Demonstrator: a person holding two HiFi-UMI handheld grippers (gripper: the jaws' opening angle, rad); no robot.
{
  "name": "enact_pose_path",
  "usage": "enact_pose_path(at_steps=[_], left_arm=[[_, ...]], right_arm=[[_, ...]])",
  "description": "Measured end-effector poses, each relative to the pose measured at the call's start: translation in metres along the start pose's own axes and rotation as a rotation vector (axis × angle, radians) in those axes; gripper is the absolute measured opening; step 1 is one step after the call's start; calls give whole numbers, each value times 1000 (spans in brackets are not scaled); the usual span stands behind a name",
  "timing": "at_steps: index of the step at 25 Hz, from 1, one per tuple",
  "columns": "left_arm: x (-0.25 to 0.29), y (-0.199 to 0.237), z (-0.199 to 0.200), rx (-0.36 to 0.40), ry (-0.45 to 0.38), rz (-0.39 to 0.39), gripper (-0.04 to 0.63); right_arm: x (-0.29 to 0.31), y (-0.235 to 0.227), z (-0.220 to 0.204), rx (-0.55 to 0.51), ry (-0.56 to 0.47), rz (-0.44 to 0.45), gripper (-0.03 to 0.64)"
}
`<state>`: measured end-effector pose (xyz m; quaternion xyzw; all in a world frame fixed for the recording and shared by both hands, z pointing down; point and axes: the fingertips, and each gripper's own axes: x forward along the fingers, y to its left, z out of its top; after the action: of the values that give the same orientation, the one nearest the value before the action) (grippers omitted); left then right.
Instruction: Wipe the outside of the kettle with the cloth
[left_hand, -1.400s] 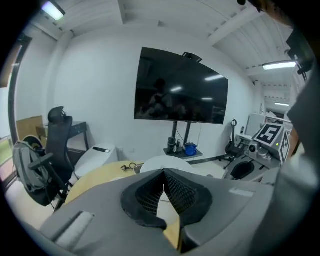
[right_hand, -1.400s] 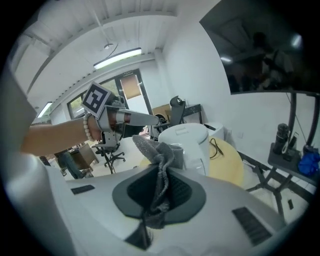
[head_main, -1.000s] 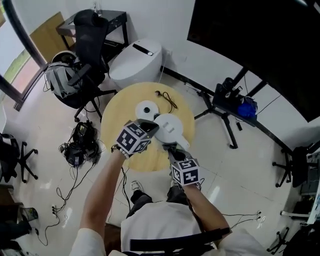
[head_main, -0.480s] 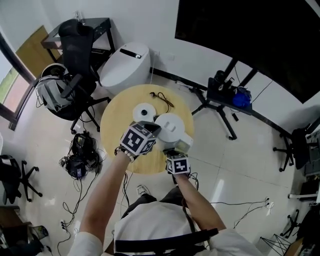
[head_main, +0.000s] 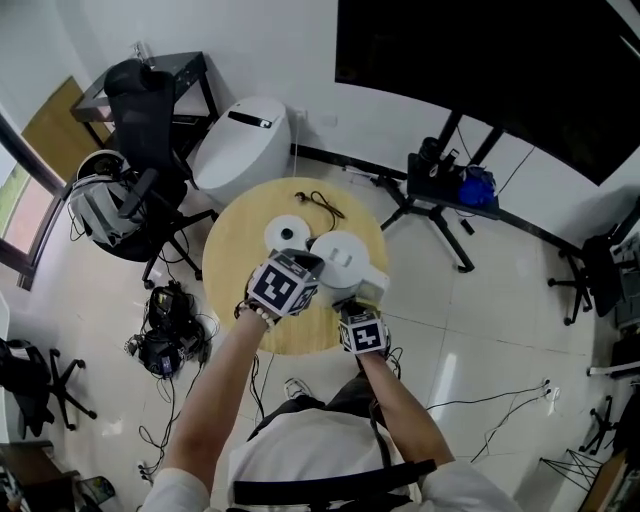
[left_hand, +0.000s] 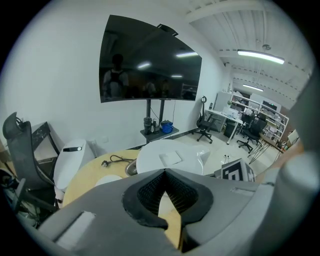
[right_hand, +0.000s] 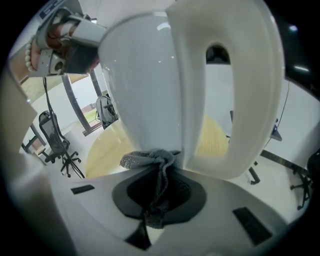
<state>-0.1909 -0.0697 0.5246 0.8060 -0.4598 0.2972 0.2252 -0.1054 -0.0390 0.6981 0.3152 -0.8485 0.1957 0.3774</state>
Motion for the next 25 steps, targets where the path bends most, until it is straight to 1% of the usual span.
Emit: enact_pose_path(at_steps=[4, 7, 10, 12, 15, 21, 25], left_arm=[[2, -1, 0, 18, 1, -11, 2], [2, -1, -1, 31, -3, -9, 2], [2, 0, 0, 35, -5, -28, 2], [3, -1, 1, 42, -7, -44, 2], [4, -2, 2, 48, -2, -51, 2], [2, -11, 5, 65, 16, -54, 2], [1, -15, 5, 66, 24, -60, 2]], right_arm=[[-48, 5, 42, -79, -115, -26, 31], [-83, 10, 71, -96, -189, -46, 31], [-105, 15, 89, -95, -237, -64, 31], [-107, 17, 92, -105, -241, -82, 31], [-91, 20, 77, -68, -199, -68, 31], [-22, 25, 21, -17, -24, -14, 31], [11, 28, -5, -9, 58, 26, 32]])
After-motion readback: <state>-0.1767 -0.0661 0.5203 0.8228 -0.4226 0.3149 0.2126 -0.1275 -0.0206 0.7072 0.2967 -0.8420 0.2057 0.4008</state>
